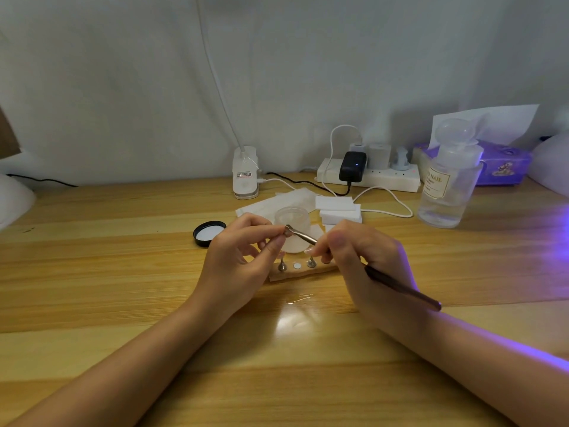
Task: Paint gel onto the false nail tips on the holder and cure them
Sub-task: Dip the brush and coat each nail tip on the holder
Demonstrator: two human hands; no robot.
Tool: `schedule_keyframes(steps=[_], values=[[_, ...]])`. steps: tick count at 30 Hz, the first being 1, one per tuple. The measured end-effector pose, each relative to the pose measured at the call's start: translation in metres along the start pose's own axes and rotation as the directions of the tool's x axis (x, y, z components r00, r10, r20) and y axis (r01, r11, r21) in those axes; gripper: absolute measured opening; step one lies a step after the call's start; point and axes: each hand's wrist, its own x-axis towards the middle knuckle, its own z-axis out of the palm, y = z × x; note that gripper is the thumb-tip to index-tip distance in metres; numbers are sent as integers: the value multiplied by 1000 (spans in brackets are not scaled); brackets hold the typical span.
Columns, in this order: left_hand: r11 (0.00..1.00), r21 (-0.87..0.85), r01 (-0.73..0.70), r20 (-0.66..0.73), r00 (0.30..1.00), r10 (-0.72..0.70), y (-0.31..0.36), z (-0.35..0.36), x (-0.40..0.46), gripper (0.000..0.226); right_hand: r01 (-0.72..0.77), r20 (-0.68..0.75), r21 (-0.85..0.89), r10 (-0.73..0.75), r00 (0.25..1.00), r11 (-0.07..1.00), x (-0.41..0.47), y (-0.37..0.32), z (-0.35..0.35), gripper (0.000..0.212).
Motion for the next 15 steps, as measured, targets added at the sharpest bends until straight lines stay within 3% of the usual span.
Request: schedule_keyframes(steps=[3,6,9,15], values=[[1000,-10,3,2,1000,-3,0,0,0,25,4,-50,39,-2,999,999,-1,1,0,56],[1000,-9,-3,7,1000,3,1,-1,0,25,-19,-78,104,27,997,994,-1,1,-1,48],[1000,-10,-2,11,1000,2,1,-1,0,25,14,-58,75,-10,998,997,0,0,-1,42],[1000,-3,5,4,1000,-5,1,-1,0,25,23,-11,19,-23,1000,1000,0,2,1,50]])
